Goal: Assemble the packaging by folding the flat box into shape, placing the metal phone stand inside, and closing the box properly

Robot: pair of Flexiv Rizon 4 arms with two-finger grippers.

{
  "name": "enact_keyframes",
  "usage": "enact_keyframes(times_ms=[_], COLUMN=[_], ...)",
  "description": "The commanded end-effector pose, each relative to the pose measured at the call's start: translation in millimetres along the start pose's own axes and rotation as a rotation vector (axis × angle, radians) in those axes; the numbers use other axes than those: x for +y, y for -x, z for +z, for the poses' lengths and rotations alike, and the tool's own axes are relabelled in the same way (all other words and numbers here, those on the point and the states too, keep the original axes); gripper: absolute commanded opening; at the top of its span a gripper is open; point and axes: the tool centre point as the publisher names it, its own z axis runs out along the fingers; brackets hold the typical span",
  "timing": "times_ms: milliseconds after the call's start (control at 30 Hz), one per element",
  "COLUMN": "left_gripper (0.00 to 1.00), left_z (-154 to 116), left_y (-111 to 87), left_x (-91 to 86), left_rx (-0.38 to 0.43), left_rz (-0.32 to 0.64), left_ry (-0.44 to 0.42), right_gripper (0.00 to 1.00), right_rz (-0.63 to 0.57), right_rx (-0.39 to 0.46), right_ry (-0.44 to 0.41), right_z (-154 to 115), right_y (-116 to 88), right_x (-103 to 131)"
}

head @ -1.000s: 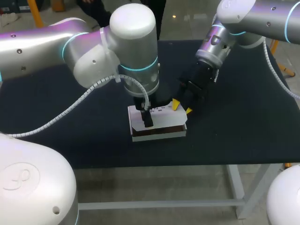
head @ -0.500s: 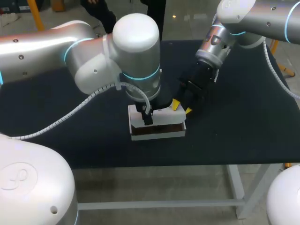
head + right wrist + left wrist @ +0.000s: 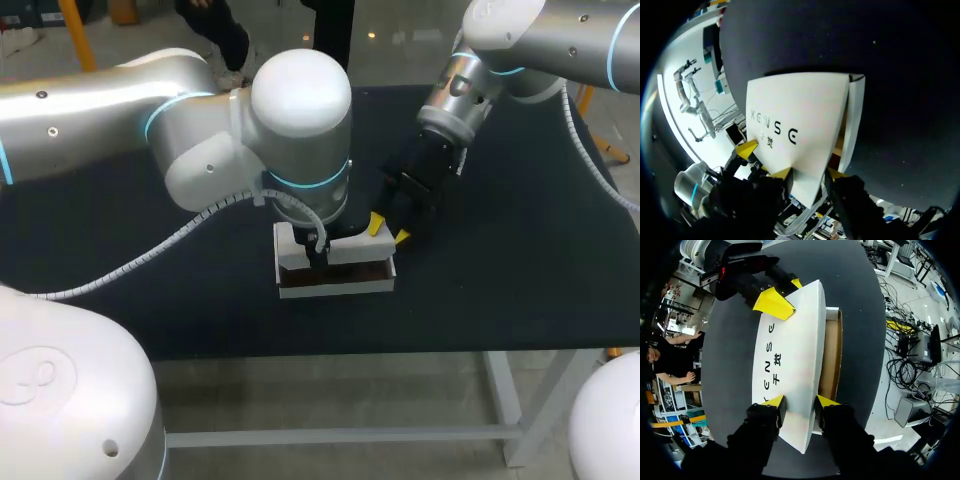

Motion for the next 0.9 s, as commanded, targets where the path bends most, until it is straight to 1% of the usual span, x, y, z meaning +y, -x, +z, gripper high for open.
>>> enact_keyframes(times_ms=[33, 233, 600, 800, 900], left_gripper=[0.36, 0.32, 0.35, 0.34, 0.35], left_z=[0, -1, 1, 5, 8], left_y=[-5.5, -8.3, -11.7, -13.5, -15.6], left_x=[-2.1, -1.9, -2.3, -1.1, -0.8], left_rx=[-0.024, -0.05, -0.068, -0.068, -0.068], left_rz=[-0.002, 0.0, 0.026, 0.032, 0.037], left_ry=[0.006, 0.003, -0.003, -0.003, -0.005], right_gripper=[0.46, 0.47, 0.48, 0.47, 0.47], right_rz=[0.0, 0.0, 0.001, 0.006, 0.009], right_rx=[-0.001, -0.001, -0.006, -0.008, -0.008], right_ry=[0.0, 0.0, 0.001, 0.0, -0.001], right_z=[0, 0, 2, 3, 4], right_y=[-1, -1, 1, 5, 7], right_x=[0, 0, -2, -2, -2])
